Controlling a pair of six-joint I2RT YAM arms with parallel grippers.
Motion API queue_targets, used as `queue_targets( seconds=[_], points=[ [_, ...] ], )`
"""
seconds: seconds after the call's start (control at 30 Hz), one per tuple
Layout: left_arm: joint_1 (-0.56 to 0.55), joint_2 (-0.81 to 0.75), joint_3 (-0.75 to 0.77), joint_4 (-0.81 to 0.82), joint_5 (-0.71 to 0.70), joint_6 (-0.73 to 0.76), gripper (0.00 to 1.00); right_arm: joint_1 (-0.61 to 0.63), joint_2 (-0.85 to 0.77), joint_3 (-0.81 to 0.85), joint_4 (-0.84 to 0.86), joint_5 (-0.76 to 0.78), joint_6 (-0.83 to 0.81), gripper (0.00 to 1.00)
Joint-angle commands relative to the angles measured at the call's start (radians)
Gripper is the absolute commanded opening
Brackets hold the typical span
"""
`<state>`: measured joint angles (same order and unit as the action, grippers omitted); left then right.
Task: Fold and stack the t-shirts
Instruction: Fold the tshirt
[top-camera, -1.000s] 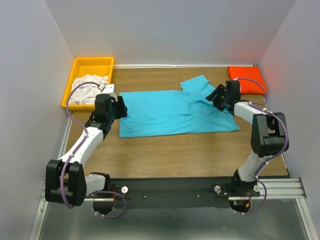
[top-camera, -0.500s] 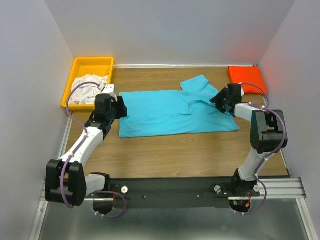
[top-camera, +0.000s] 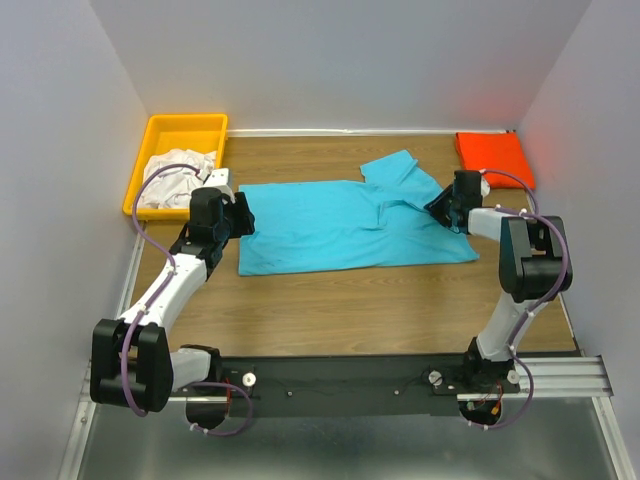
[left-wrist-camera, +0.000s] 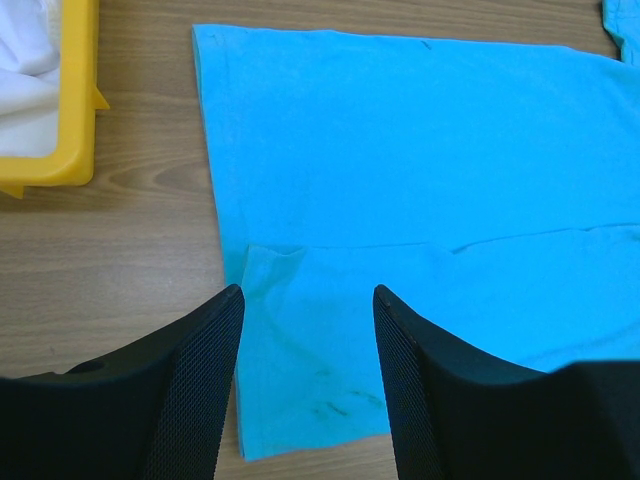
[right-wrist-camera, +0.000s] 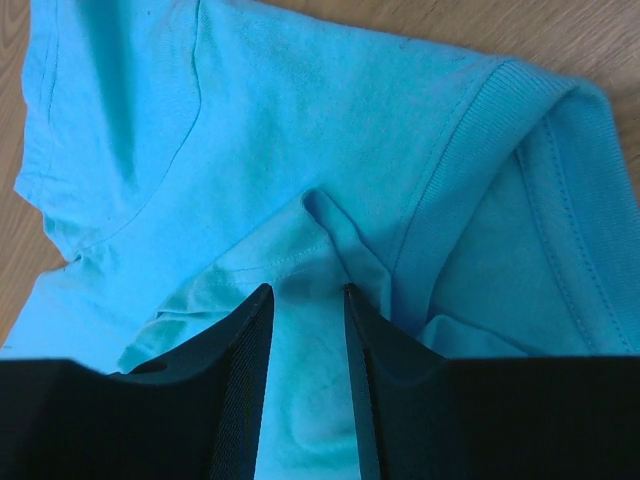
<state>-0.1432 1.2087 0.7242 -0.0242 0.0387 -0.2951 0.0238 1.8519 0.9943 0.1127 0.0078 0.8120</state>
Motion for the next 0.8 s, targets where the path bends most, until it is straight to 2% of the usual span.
queue_targets(
  seconds=[0.0, 0.1, 0.53, 0.6, 0.77],
  points=[
    [0.005, 0.006, 0.006, 0.009, 0.007, 0.014, 0.62, -0.012, 0.030, -0.016, 0.030, 0.040, 0.015, 0.39],
    [0.005, 0.006, 0.006, 0.009, 0.007, 0.014, 0.62, -0.013, 0.032, -0.017, 0.036, 0.040, 0.021, 0.37],
    [0.005, 0.015, 0.007, 0.009, 0.010, 0.014, 0.62, -0.013, 0.047, 0.041, 0.042, 0.009, -0.013, 0.04],
    [0.005, 0.017, 0.006, 0.009, 0.010, 0.014, 0.62, -0.012, 0.055, 0.056, 0.041, 0.004, -0.014, 0.01],
    [0.005, 0.017, 0.006, 0.009, 0.010, 0.016, 0.62, -0.013, 0.075, 0.092, 0.041, -0.029, -0.019, 0.01]
  ],
)
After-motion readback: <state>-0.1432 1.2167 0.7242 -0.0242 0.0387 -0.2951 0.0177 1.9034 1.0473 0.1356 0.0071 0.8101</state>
